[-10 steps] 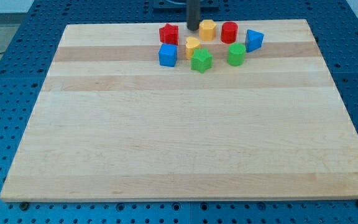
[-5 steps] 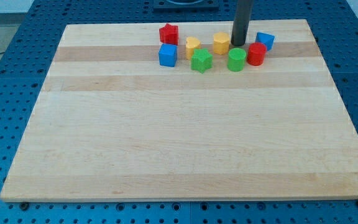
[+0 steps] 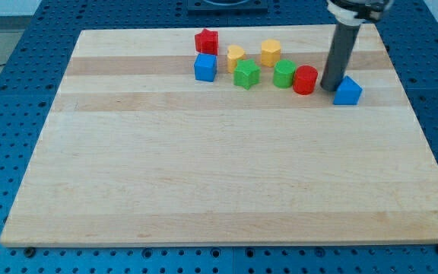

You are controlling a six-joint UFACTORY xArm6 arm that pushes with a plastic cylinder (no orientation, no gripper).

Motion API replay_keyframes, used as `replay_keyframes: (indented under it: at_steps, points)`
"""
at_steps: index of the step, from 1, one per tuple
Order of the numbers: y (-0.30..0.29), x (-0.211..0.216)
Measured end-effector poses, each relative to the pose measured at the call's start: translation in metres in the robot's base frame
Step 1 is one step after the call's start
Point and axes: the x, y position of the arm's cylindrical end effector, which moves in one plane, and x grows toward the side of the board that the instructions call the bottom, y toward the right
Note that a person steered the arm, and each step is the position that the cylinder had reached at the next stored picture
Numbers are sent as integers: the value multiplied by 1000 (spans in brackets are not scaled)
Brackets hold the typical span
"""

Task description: Separate the blue triangle from the group of blocks

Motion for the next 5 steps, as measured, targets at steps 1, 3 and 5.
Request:
replay_keyframes:
  at_steps: [1, 3, 5]
  points:
    - [10, -19]
    - [10, 63]
    - [-15, 119]
